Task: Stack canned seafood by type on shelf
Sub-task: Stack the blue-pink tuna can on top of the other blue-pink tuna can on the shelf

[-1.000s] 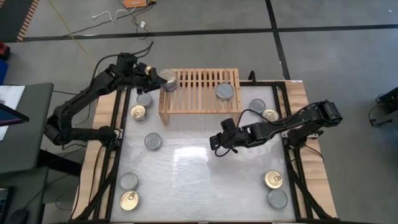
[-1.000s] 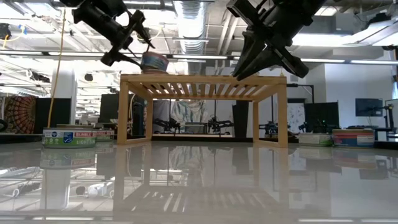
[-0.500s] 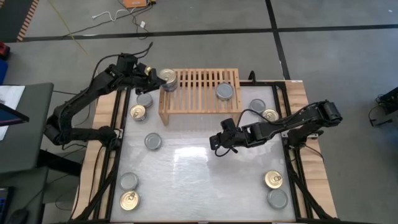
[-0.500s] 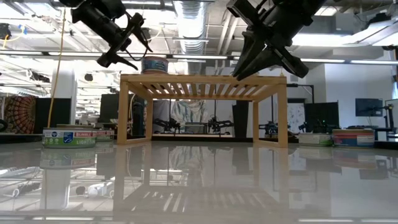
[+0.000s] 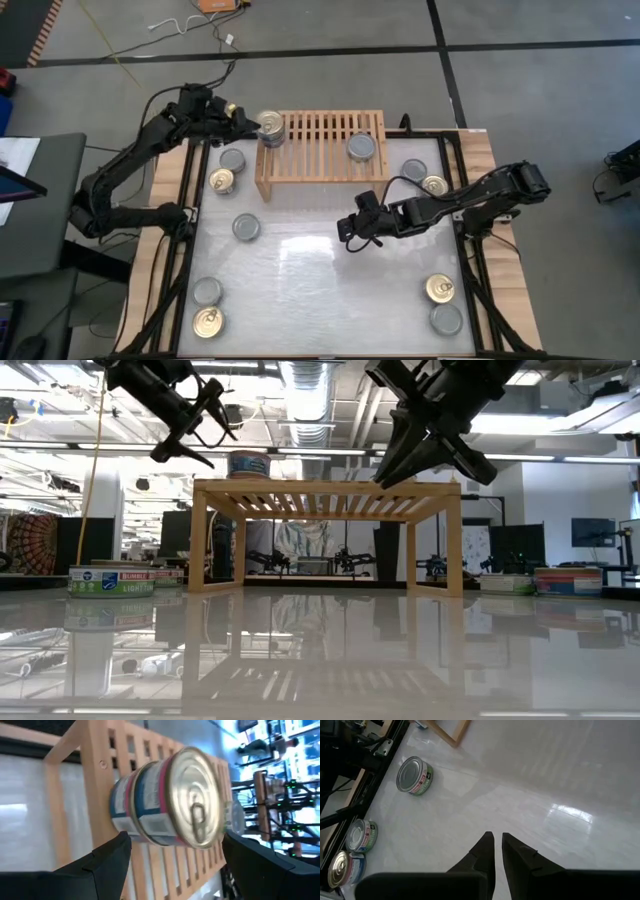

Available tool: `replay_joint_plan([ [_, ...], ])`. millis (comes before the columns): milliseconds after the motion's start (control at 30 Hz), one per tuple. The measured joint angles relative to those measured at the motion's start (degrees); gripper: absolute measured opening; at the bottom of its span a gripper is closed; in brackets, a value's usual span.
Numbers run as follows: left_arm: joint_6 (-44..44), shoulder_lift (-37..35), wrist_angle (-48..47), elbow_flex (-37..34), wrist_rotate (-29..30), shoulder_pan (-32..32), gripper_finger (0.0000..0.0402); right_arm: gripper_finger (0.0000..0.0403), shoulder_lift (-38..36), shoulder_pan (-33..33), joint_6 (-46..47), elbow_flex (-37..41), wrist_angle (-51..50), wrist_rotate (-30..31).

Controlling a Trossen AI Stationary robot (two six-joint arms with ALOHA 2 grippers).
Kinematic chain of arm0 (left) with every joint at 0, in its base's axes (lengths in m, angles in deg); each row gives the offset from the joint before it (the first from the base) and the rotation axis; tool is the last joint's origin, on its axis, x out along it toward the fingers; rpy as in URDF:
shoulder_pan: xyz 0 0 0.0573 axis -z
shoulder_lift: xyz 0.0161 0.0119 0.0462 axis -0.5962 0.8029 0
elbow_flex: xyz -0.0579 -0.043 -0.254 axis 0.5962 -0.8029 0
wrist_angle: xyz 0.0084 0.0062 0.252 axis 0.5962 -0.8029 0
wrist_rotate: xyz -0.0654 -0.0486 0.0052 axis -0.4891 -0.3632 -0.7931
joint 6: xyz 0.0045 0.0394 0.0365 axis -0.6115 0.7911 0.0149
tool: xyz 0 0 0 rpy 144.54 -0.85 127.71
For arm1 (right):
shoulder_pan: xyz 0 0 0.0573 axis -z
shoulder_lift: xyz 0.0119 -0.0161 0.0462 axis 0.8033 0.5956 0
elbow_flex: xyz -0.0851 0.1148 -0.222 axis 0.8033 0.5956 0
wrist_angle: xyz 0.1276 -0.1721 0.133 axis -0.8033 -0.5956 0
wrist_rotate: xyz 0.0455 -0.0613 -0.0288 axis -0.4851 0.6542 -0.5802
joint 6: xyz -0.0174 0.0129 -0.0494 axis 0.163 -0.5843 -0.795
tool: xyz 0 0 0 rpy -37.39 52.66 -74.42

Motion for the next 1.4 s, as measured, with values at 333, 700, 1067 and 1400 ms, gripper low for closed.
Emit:
replay_joint_plan([
  [333, 9.7, -2.4, -8.1, 0.0, 7.5, 0.0, 0.0299, 0.0063, 0.0, 0.0, 0.0, 0.0, -0.1, 0.0],
  [700, 17.7, -11.1, -13.5, 0.0, 20.3, 6.2, 0.0299, 0.0063, 0.0, 0.3, 0.0, 0.0, 0.1, 0.0],
  [1067, 17.2, -7.2, -13.4, -6.9, 26.7, 10.1, 0.0299, 0.0063, 0.0, 1.2, 0.0, 0.0, 0.9, 0.0],
  [1400, 21.3, -1.0, -4.6, -7.8, 27.3, 8.6, 0.0299, 0.0063, 0.0, 1.6, 0.0, 0.0, 1.8, 0.0],
])
